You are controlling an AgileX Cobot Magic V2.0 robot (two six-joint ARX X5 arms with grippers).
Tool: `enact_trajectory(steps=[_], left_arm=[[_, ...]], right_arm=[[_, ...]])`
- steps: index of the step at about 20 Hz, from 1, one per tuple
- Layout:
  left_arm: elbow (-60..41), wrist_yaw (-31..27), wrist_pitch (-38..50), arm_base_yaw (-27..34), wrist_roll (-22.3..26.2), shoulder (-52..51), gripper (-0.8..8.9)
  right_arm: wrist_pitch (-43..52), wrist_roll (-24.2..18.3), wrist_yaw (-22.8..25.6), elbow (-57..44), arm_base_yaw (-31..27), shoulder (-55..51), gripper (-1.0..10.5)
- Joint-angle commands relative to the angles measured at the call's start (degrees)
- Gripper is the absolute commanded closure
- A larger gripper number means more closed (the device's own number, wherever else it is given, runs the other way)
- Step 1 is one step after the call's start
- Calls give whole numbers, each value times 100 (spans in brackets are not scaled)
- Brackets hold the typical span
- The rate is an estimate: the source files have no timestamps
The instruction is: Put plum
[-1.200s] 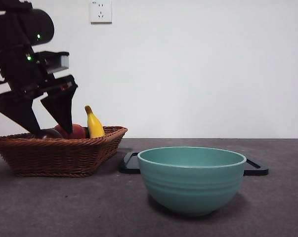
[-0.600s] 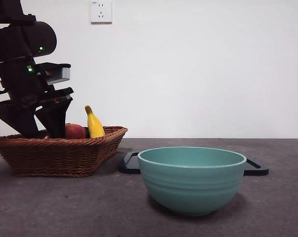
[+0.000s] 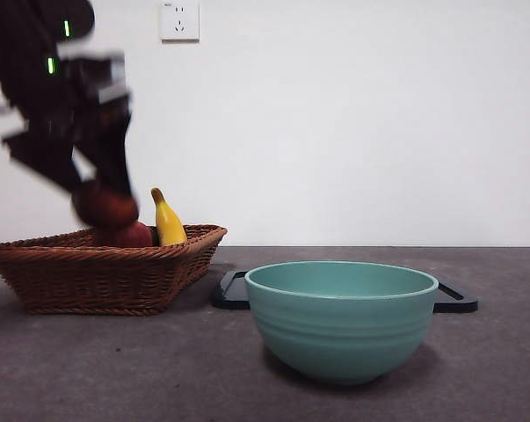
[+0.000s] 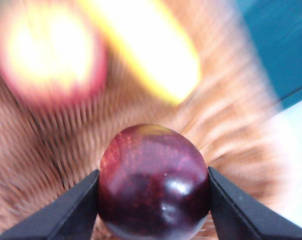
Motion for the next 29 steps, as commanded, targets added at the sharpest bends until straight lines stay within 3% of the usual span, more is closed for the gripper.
enact_trajectory(steps=[1,6,15,20,29], left_arm=[[155,175,-129,-192,-72,-474,600],[155,562,-452,-1038,-98,-1185,600],[153,564,-227,-2863,-116,-590,600],[153,509,61,-3316,-57,227,600],[153,-348,315,-3790,378,1215,600]], right_arm=[[57,22,-2,118,24,37,579],[57,22,0,118,24,37,579],[52,24,0,118,24,37,579],[50,22,0,118,24,37,579],[50,22,-2,118,24,37,579]])
